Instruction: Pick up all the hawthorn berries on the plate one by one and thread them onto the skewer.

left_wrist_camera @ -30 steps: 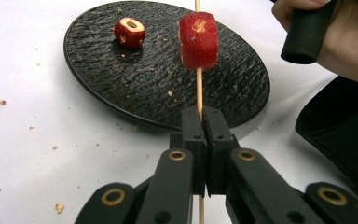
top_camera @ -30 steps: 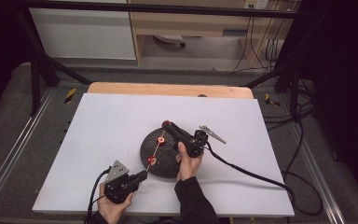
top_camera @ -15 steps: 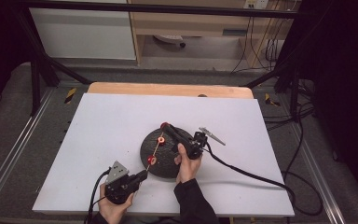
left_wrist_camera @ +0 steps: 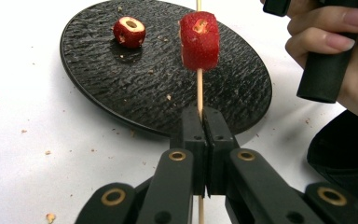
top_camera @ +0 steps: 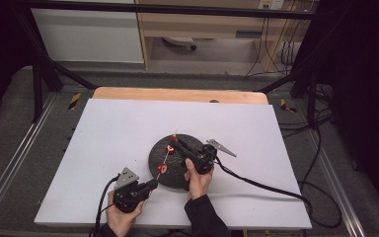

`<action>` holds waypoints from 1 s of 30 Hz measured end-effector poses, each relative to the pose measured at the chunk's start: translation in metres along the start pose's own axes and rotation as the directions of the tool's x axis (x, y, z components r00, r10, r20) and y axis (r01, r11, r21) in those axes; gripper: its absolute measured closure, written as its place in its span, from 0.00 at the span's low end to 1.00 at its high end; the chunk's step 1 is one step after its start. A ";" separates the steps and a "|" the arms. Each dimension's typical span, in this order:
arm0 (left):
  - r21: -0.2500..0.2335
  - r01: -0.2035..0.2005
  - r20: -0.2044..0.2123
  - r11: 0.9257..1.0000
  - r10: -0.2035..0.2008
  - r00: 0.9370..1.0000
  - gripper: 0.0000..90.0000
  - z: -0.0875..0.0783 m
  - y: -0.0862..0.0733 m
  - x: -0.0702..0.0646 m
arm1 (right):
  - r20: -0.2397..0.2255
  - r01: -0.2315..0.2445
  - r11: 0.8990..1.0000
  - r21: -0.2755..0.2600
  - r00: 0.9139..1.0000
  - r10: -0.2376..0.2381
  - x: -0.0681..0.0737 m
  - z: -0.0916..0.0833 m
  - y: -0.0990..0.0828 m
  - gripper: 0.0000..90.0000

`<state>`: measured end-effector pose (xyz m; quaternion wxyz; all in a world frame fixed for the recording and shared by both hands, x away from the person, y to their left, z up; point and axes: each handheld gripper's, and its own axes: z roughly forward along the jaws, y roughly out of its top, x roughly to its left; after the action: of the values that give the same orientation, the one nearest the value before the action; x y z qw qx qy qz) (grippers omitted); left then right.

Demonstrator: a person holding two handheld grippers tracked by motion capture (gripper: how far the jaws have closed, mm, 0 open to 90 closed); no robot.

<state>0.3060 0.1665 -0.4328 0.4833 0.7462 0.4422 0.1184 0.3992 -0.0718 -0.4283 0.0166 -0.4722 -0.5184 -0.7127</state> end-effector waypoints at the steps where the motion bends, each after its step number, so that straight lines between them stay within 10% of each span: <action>1: -0.001 0.003 0.000 1.000 -0.003 1.000 0.99 0.000 0.000 0.001 | 0.000 -0.001 1.000 0.009 1.000 0.001 0.000 0.000 -0.001 0.69; 30: 0.003 -0.014 0.002 1.000 0.014 1.000 0.99 0.002 0.001 0.002 | -0.009 -0.004 0.992 0.126 1.000 0.005 0.008 -0.011 -0.033 0.69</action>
<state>0.3092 0.1671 -0.4332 0.4817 0.7502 0.4368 0.1202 0.3707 -0.0612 -0.4462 0.0505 -0.4680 -0.5611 -0.6809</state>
